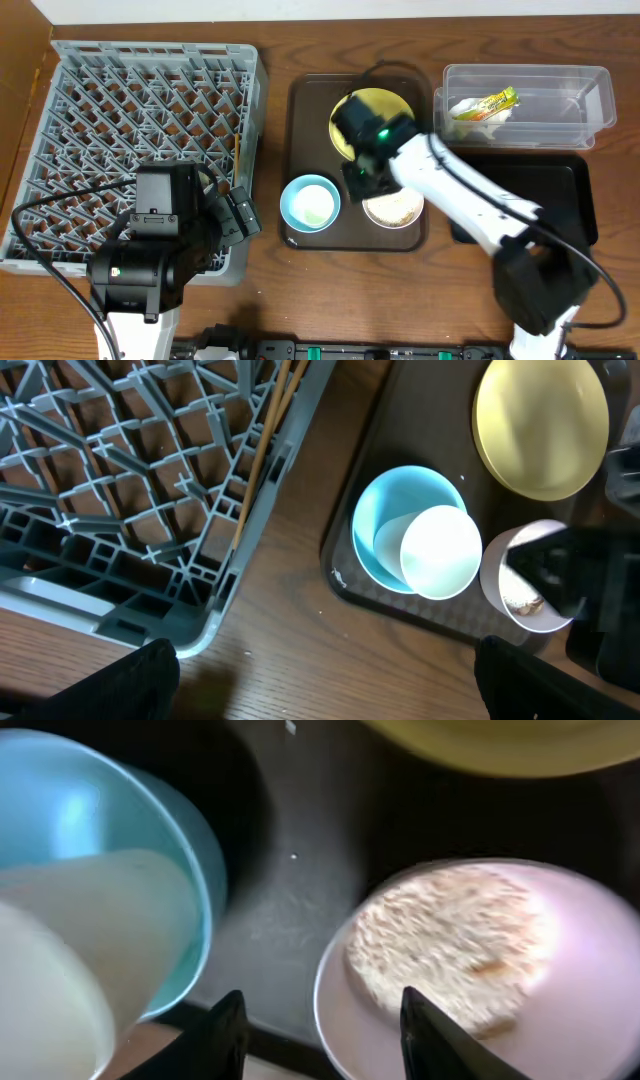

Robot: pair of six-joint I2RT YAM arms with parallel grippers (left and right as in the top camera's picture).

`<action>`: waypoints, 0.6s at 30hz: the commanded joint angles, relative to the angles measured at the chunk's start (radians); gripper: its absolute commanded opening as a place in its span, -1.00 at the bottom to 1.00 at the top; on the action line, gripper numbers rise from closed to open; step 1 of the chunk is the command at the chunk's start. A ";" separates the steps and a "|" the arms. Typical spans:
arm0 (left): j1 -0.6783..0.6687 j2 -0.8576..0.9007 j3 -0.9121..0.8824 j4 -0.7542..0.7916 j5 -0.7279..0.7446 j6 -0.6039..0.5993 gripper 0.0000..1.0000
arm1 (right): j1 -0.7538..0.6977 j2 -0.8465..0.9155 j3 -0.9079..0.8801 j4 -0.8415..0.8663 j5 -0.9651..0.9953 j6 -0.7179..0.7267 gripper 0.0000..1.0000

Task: Sort waste into correct bins and load items into the dishwasher
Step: 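Grasp the rim of the pink rice bowl with the right gripper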

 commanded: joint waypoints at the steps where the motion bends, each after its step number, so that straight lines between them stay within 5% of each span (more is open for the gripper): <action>1: 0.005 0.001 0.018 -0.004 0.002 -0.008 0.90 | 0.014 0.044 -0.037 0.020 0.065 0.072 -0.16; 18: 0.005 0.001 0.018 -0.008 0.002 -0.009 0.90 | -0.021 0.077 -0.051 0.077 0.214 0.126 -0.80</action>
